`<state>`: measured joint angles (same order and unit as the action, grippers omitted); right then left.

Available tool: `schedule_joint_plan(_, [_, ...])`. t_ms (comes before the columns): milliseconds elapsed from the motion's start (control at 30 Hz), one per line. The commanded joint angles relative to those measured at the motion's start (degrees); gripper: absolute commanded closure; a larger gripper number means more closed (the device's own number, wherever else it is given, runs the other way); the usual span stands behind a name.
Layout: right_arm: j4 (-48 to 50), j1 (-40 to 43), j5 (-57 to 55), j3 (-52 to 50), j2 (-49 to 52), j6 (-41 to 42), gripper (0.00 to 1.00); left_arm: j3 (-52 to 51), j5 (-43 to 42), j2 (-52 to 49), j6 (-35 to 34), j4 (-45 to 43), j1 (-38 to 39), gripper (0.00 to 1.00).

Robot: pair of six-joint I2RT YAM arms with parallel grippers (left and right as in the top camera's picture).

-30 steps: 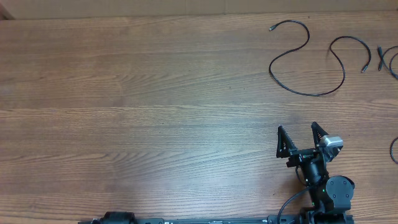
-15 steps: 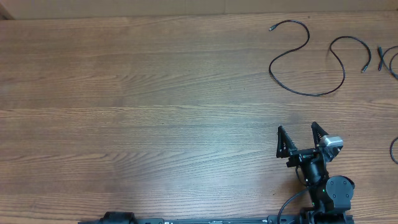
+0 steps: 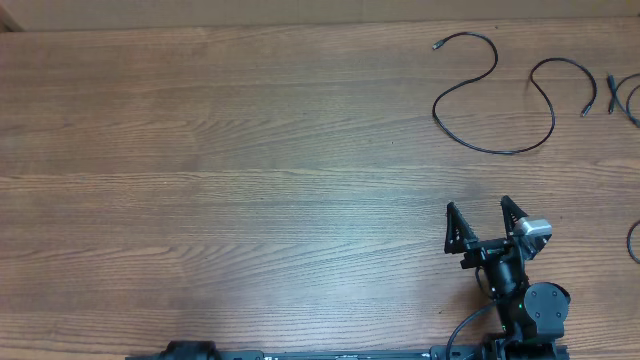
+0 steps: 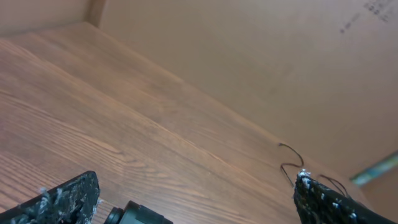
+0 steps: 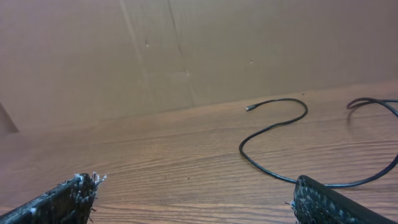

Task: Untangle cables

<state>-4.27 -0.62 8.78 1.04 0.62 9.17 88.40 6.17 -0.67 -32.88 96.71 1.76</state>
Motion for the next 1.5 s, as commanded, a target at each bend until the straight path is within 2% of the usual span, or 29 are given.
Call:
schedule_joint_plan(0, [0.31,1.60,0.26,-0.61,-0.48,-0.26,0.00,-0.22,-0.07,0.39,0.55,0.07,-2.67,0.01])
schedule_joint_plan(1467, [0.31,-0.02,0.26,-0.61,-0.48,-0.26,0.00,0.11,-0.37,0.37,-1.01,-0.22,-1.75,0.01])
